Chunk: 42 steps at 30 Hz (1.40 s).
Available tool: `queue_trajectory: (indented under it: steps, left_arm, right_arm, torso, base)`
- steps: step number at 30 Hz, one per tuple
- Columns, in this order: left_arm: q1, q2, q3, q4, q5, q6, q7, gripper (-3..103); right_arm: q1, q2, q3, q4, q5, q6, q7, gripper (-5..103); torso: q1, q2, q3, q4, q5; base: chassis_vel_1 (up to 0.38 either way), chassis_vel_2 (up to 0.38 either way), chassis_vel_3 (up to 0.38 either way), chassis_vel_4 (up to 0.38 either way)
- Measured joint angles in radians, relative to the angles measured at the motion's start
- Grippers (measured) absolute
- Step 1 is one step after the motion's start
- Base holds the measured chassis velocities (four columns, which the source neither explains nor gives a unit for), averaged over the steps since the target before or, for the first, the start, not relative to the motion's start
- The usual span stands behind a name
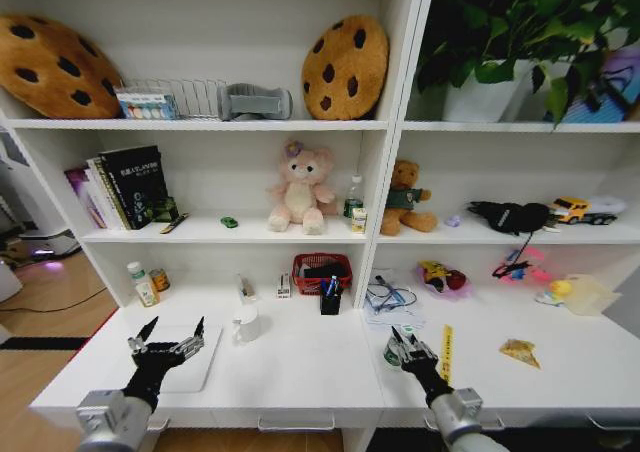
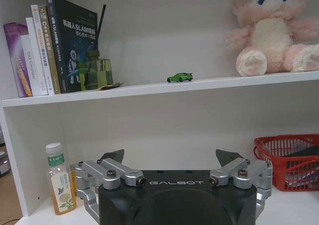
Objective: Organize the objects on the table.
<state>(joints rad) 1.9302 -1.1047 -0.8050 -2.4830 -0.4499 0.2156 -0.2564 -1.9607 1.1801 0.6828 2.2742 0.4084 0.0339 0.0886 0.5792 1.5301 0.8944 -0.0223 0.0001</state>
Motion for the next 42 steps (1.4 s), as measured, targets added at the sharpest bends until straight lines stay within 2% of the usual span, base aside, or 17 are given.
queue_trajectory:
  steps: [1, 3, 4, 7, 8, 10, 11, 12, 14, 15, 17, 21, 23, 31, 34, 38, 42]
  left_arm:
    - [0.0, 0.0, 0.0, 0.0, 0.0, 0.0, 0.0, 100]
    - [0.0, 0.0, 0.0, 0.0, 0.0, 0.0, 0.0, 100]
    - [0.0, 0.0, 0.0, 0.0, 0.0, 0.0, 0.0, 100]
    - [0.0, 0.0, 0.0, 0.0, 0.0, 0.0, 0.0, 100]
    - [0.0, 0.0, 0.0, 0.0, 0.0, 0.0, 0.0, 100]
    - [0.0, 0.0, 0.0, 0.0, 0.0, 0.0, 0.0, 100]
    - [0.0, 0.0, 0.0, 0.0, 0.0, 0.0, 0.0, 100]
    - [0.0, 0.0, 0.0, 0.0, 0.0, 0.0, 0.0, 100]
    - [0.0, 0.0, 0.0, 0.0, 0.0, 0.0, 0.0, 100]
    - [0.0, 0.0, 0.0, 0.0, 0.0, 0.0, 0.0, 100]
    - [0.0, 0.0, 0.0, 0.0, 0.0, 0.0, 0.0, 100]
    - [0.0, 0.0, 0.0, 0.0, 0.0, 0.0, 0.0, 100]
    - [0.0, 0.0, 0.0, 0.0, 0.0, 0.0, 0.0, 100]
    - [0.0, 0.0, 0.0, 0.0, 0.0, 0.0, 0.0, 100]
    - [0.0, 0.0, 0.0, 0.0, 0.0, 0.0, 0.0, 100]
    - [0.0, 0.0, 0.0, 0.0, 0.0, 0.0, 0.0, 100]
    - [0.0, 0.0, 0.0, 0.0, 0.0, 0.0, 0.0, 100]
  right_arm:
    - [0.0, 0.0, 0.0, 0.0, 0.0, 0.0, 0.0, 26]
    - [-0.192, 0.046, 0.094, 0.062, 0.013, 0.082, -0.023, 26]
    - [-0.192, 0.046, 0.094, 0.062, 0.013, 0.082, -0.023, 26]
    - [-0.387, 0.073, 0.184, 0.035, 0.006, 0.306, -0.138, 26]
    - [-0.387, 0.073, 0.184, 0.035, 0.006, 0.306, -0.138, 26]
    - [-0.475, 0.1, 0.196, -0.045, -0.028, 0.481, -0.193, 26]
    - [-0.475, 0.1, 0.196, -0.045, -0.028, 0.481, -0.193, 26]
    - [-0.505, 0.111, 0.187, -0.103, -0.055, 0.557, -0.214, 26]
    - [-0.518, 0.12, 0.154, -0.235, -0.1, 0.646, -0.243, 26]
    - [-0.518, 0.12, 0.154, -0.235, -0.1, 0.646, -0.243, 26]
    - [-0.459, 0.116, 0.128, -0.412, -0.143, 0.693, -0.255, 26]
    - [-0.352, 0.106, 0.113, -0.579, -0.174, 0.694, -0.259, 26]
    - [-0.203, 0.089, 0.098, -0.76, -0.173, 0.647, -0.263, 26]
    - [0.121, 0.066, 0.021, -1.073, -0.108, 0.517, -0.269, 26]
    - [0.309, 0.079, -0.014, -1.263, -0.173, 0.494, -0.266, 26]
    - [0.4, 0.082, -0.031, -1.346, -0.199, 0.49, -0.256, 26]
    - [0.586, 0.093, -0.07, -1.561, -0.236, 0.478, -0.23, 26]
  torso:
    - [0.0, 0.0, 0.0, 0.0, 0.0]
    - [0.0, 0.0, 0.0, -0.0006, -0.0003]
    - [0.0, 0.0, 0.0, -0.0006, -0.0003]
    - [0.0, 0.0, 0.0, -0.0002, -0.0005]
    - [0.0, 0.0, 0.0, -0.0002, -0.0005]
    - [0.0, 0.0, 0.0, -0.0003, 0.0]
    - [0.0, 0.0, 0.0, -0.0003, 0.0]
    - [0.0, 0.0, 0.0, -0.0005, -0.0003]
    - [0.0, 0.0, 0.0, -0.0004, 0.0001]
    - [0.0, 0.0, 0.0, -0.0004, 0.0001]
    - [0.0, 0.0, 0.0, -0.0006, -0.0002]
    - [0.0, 0.0, 0.0, -0.0004, 0.0005]
    - [0.0, 0.0, 0.0, -0.0005, 0.0002]
    - [0.0, 0.0, 0.0, 0.0, 0.0002]
    - [0.0, 0.0, 0.0, -0.0004, 0.0004]
    - [0.0, 0.0, 0.0, 0.0, 0.0002]
    - [0.0, 0.0, 0.0, -0.0003, 0.0]
  base:
    - [0.0, 0.0, 0.0, 0.0]
    - [0.0, 0.0, 0.0, 0.0]
    - [0.0, 0.0, 0.0, 0.0]
    - [0.0, 0.0, 0.0, 0.0]
    - [0.0, 0.0, 0.0, 0.0]
    - [0.0, 0.0, 0.0, 0.0]
    - [0.0, 0.0, 0.0, 0.0]
    - [0.0, 0.0, 0.0, 0.0]
    - [0.0, 0.0, 0.0, 0.0]
    - [0.0, 0.0, 0.0, 0.0]
    - [0.0, 0.0, 0.0, 0.0]
    - [0.0, 0.0, 0.0, 0.0]
    - [0.0, 0.0, 0.0, 0.0]
    - [0.0, 0.0, 0.0, 0.0]
    - [0.0, 0.0, 0.0, 0.0]
    - [0.0, 0.0, 0.0, 0.0]
    - [0.0, 0.0, 0.0, 0.0]
